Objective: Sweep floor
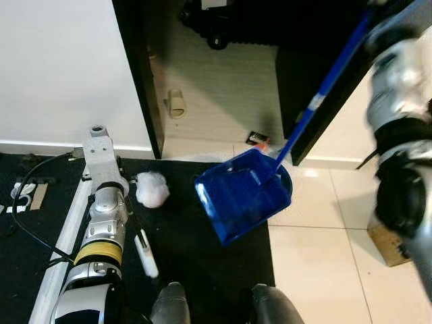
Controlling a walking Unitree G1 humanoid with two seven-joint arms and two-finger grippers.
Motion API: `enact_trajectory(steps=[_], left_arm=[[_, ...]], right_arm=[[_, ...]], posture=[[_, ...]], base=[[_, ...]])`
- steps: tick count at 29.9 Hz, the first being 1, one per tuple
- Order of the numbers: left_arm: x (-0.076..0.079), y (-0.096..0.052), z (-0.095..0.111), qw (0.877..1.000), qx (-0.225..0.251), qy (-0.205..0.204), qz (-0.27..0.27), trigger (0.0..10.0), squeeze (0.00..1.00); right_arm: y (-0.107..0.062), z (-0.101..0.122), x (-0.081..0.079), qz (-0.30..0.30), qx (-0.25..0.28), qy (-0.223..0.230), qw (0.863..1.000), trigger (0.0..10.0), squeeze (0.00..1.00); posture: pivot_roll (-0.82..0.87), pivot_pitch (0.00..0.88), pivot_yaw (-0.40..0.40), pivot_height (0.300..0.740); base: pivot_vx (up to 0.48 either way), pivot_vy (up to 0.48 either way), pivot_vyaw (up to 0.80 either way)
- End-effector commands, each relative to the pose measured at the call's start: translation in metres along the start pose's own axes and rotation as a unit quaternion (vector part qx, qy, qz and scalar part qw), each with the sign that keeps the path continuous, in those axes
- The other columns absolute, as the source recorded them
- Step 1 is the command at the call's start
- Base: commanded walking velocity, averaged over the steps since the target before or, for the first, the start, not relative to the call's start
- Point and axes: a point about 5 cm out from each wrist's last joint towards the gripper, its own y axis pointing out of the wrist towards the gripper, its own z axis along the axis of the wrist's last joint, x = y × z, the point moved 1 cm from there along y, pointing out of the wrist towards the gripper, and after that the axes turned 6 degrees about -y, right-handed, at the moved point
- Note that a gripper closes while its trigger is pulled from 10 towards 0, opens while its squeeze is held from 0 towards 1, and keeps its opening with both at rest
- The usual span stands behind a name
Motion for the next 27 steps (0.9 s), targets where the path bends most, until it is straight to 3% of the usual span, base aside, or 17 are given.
enact_trajectory(steps=[1, 9, 11, 14, 21, 22, 27], left_arm=[[-0.008, -0.001, 0.004, 1.0, 0.012, 0.015, 0.008, 10.0, 0.0], [-0.013, 0.0, 0.002, 0.998, 0.005, 0.058, 0.005, 10.0, 0.0], [-0.012, 0.0, 0.0, 0.995, -0.002, 0.099, -0.002, 10.0, 0.0], [-0.013, 0.0, 0.0, 0.993, -0.002, 0.118, -0.004, 10.0, 0.0], [-0.016, 0.003, 0.009, 0.993, 0.009, 0.117, 0.003, 10.0, 0.0], [-0.012, 0.004, 0.015, 0.994, 0.02, 0.109, -0.005, 10.0, 0.0], [-0.008, 0.004, 0.023, 0.993, 0.031, 0.115, -0.014, 10.0, 0.0]], right_arm=[[0.0, 0.003, 0.002, -0.004, 0.013, 0.029, 0.999, 10.0, 0.0], [-0.003, -0.004, -0.009, 0.018, 0.007, 0.076, 0.997, 10.0, 0.0], [-0.009, -0.02, -0.019, 0.04, -0.032, 0.087, 0.995, 10.0, 0.0], [-0.015, -0.032, -0.026, 0.052, -0.062, 0.094, 0.992, 10.0, 0.0], [-0.036, -0.062, -0.032, 0.052, -0.112, 0.058, 0.991, 10.0, 0.0], [-0.05, -0.077, -0.031, 0.035, -0.128, 0.037, 0.99, 10.0, 0.0], [-0.07, -0.093, -0.024, -0.013, -0.137, 0.031, 0.99, 10.0, 0.0]], posture=[[0.09, 0.0, -0.095, 0.74], [0.09, 0.0, -0.083, 0.74], [0.09, 0.0, -0.083, 0.74], [0.09, 0.0, -0.072, 0.74], [0.09, 0.0, -0.075, 0.74], [0.09, 0.0, -0.077, 0.74], [0.1, 0.0, -0.076, 0.74]], base=[[0.0, 0.0, 0.0], [0.0, 0.0, 0.0], [0.0, 0.0, 0.0], [0.0, 0.0, 0.0], [0.0, 0.0, 0.0], [0.0, 0.409, 0.0], [0.0, 0.451, 0.0]])
